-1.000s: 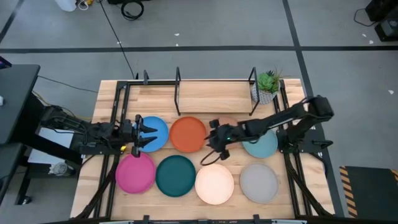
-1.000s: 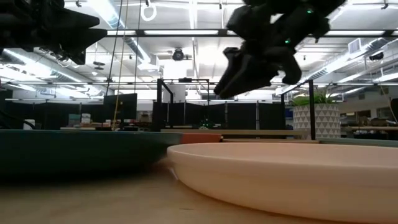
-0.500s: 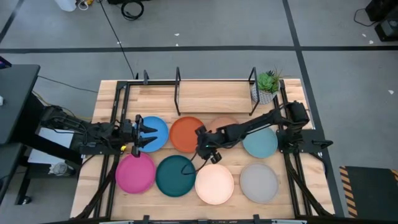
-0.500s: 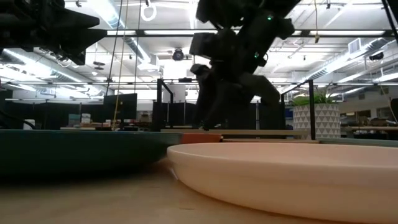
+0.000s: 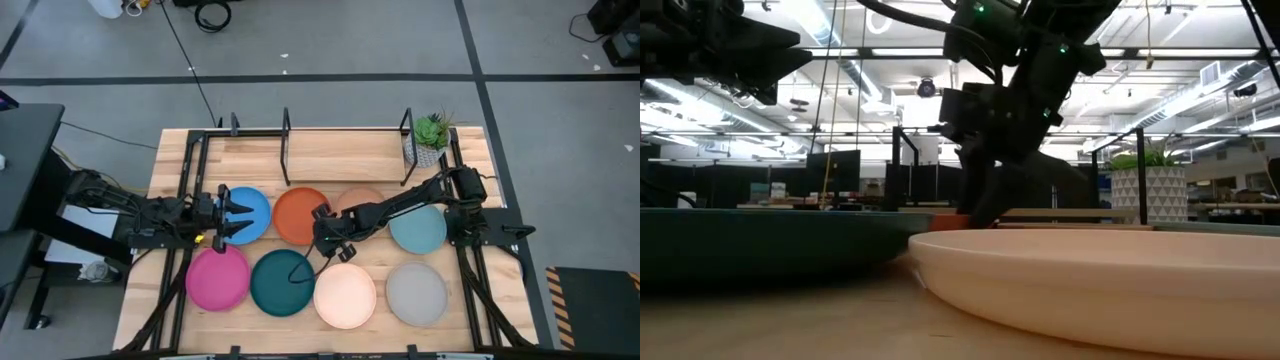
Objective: Place and stack plates onto a shelf
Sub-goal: Put the orange plate on the shelf
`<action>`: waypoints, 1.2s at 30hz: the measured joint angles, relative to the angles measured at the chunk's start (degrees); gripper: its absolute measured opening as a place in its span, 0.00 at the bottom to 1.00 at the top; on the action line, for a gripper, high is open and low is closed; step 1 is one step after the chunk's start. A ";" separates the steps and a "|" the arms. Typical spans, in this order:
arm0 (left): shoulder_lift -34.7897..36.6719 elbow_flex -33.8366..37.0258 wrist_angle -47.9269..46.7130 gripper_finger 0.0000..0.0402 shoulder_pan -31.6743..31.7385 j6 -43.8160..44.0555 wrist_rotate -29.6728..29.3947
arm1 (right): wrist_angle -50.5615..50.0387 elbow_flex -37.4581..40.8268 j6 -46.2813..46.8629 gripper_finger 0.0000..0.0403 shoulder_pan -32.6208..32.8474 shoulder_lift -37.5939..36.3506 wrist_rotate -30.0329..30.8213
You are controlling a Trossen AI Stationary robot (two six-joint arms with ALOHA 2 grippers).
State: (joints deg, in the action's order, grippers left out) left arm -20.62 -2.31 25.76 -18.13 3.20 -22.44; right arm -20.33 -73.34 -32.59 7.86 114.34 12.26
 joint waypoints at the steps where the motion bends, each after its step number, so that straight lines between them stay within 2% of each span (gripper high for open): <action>1: 0.00 -0.02 -0.16 0.40 0.00 0.00 -0.01 | 0.00 0.00 -0.22 0.24 0.00 0.00 -0.16; 13: -0.02 -0.02 -1.25 0.40 0.00 0.20 -0.02 | 0.13 0.00 -2.80 0.08 0.37 0.00 -2.94; 22: -0.04 -0.02 -1.22 0.40 0.00 0.15 0.00 | 0.94 -0.32 -5.14 0.05 1.47 -1.10 -2.68; 31: -0.04 -0.02 -1.96 0.40 0.00 0.67 -0.04 | -9.88 -5.82 -2.74 0.06 2.72 -4.29 1.61; 36: -0.04 -0.02 -2.08 0.40 0.01 0.68 -0.02 | -17.01 -7.21 2.32 0.06 -0.50 -5.38 2.30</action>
State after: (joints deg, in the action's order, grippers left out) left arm -20.67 -2.33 23.68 -18.12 3.88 -22.46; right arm -37.34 -80.55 -30.27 7.35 108.97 14.56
